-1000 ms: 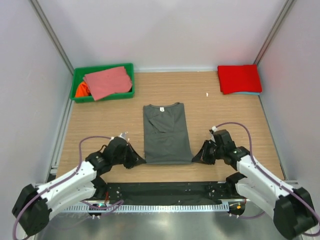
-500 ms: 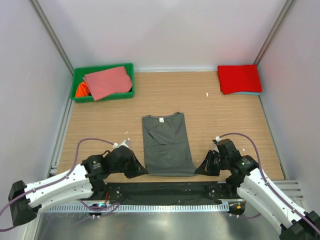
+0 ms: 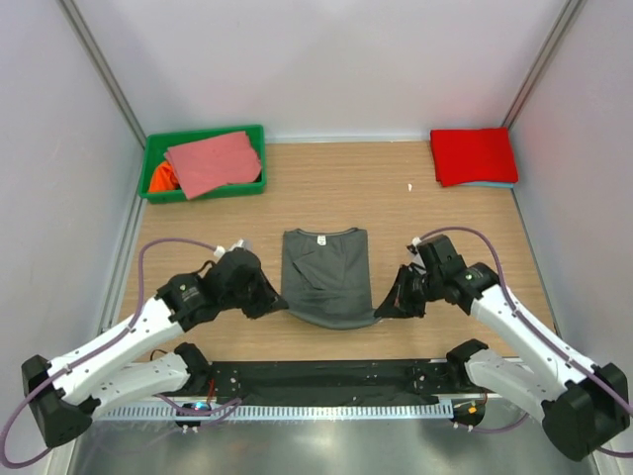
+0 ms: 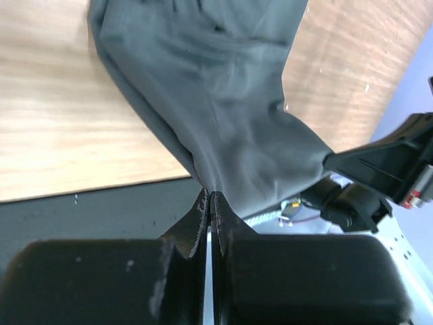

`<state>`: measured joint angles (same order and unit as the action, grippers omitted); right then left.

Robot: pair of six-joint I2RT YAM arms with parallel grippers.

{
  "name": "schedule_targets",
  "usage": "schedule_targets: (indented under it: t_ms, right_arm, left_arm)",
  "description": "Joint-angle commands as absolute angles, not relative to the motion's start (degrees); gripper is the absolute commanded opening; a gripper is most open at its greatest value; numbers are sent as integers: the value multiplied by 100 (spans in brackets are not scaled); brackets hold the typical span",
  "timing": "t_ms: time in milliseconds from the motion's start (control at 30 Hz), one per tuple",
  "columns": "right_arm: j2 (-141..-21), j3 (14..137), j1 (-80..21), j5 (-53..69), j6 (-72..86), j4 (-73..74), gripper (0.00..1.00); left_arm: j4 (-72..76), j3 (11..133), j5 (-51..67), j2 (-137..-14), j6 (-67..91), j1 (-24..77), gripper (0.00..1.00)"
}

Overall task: Fold and stack the t-shirts
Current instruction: Fold the tshirt

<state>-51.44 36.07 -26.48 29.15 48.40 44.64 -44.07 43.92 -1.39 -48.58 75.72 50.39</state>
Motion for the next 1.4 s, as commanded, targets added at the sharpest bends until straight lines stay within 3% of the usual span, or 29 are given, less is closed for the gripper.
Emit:
schedule_targets:
  t_ms: [0,400,1100,1367]
  right_arm:
    - [-5606,4279,-2488,3313,4422,4333,2]
    - [-7101,5695,-1556,4104,3806,4509,2]
    - [-9684,7646,-976,4719,4227,3754,1]
    - [-11344,8980,-800,4737,4325,3314,2]
  left_arm:
    - [-4606,5061,191,-5307,6664,4468,0]
    - [-4175,6073,1300,-6820,5713,2893,0]
    - [-3604,7742,1924,-9183,5379,1732,0]
    - [-3340,8690,2223,-10546,5107,1293,0]
